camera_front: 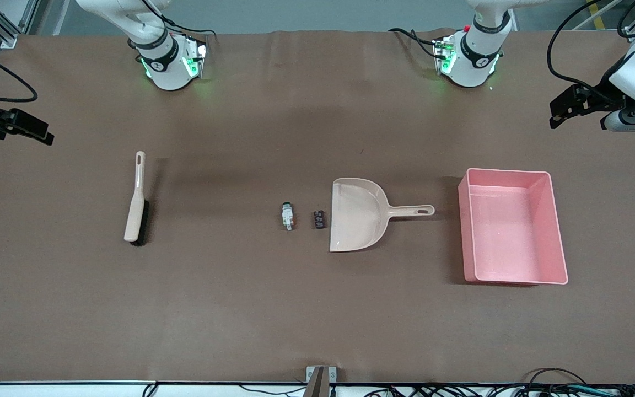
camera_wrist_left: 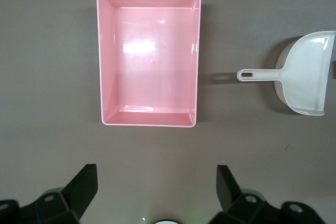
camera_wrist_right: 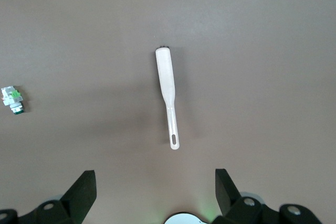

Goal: Clean e-waste and dump in bin
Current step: 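Move the left gripper toward the dustpan handle while the right gripper reaches the brush, then grasp the dustpan handle with the left gripper while the right gripper grasps the brush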

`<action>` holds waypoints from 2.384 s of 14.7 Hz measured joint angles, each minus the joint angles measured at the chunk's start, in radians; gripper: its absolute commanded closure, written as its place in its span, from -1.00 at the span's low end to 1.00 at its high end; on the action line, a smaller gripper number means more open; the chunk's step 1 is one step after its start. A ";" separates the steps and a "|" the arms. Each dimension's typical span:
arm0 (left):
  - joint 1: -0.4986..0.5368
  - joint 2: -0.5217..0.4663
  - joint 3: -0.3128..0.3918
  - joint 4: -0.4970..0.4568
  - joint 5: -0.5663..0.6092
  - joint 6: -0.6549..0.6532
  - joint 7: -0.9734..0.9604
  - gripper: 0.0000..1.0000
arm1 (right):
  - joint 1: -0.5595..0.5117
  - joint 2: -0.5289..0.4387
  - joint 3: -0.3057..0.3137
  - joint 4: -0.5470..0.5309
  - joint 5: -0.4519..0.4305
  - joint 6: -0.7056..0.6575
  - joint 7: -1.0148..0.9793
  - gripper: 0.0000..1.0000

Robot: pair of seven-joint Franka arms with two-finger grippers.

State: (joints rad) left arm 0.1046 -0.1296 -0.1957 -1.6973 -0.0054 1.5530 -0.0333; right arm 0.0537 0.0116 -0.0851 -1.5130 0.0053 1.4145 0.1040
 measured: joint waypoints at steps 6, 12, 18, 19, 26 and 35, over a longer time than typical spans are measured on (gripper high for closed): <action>-0.001 0.001 0.000 0.000 0.001 0.000 0.001 -1.00 | 0.000 0.002 0.000 -0.001 0.002 -0.001 0.000 -1.00; -0.022 0.083 -0.084 -0.004 0.010 0.040 0.008 -1.00 | -0.002 0.020 -0.002 -0.015 0.003 0.022 0.000 -1.00; -0.029 0.167 -0.254 -0.160 0.057 0.266 0.011 -0.98 | -0.028 0.038 -0.011 -0.207 0.005 0.180 -0.007 -1.00; -0.030 0.177 -0.283 -0.188 0.060 0.296 0.013 -0.97 | -0.028 0.045 -0.012 -0.277 0.005 0.249 -0.009 -1.00; -0.042 0.348 -0.475 -0.237 0.271 0.413 0.044 -0.80 | -0.028 0.064 -0.010 -0.575 0.005 0.489 -0.015 -1.00; -0.066 0.582 -0.498 -0.227 0.555 0.594 0.415 -0.55 | -0.027 0.224 -0.005 -0.671 0.006 0.679 -0.088 -0.94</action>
State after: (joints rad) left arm 0.0382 0.4521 -0.6933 -1.9242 0.5499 2.1471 0.3814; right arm 0.0263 0.2359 -0.0899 -2.1844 0.0109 2.0935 0.0163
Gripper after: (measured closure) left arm 0.207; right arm 0.026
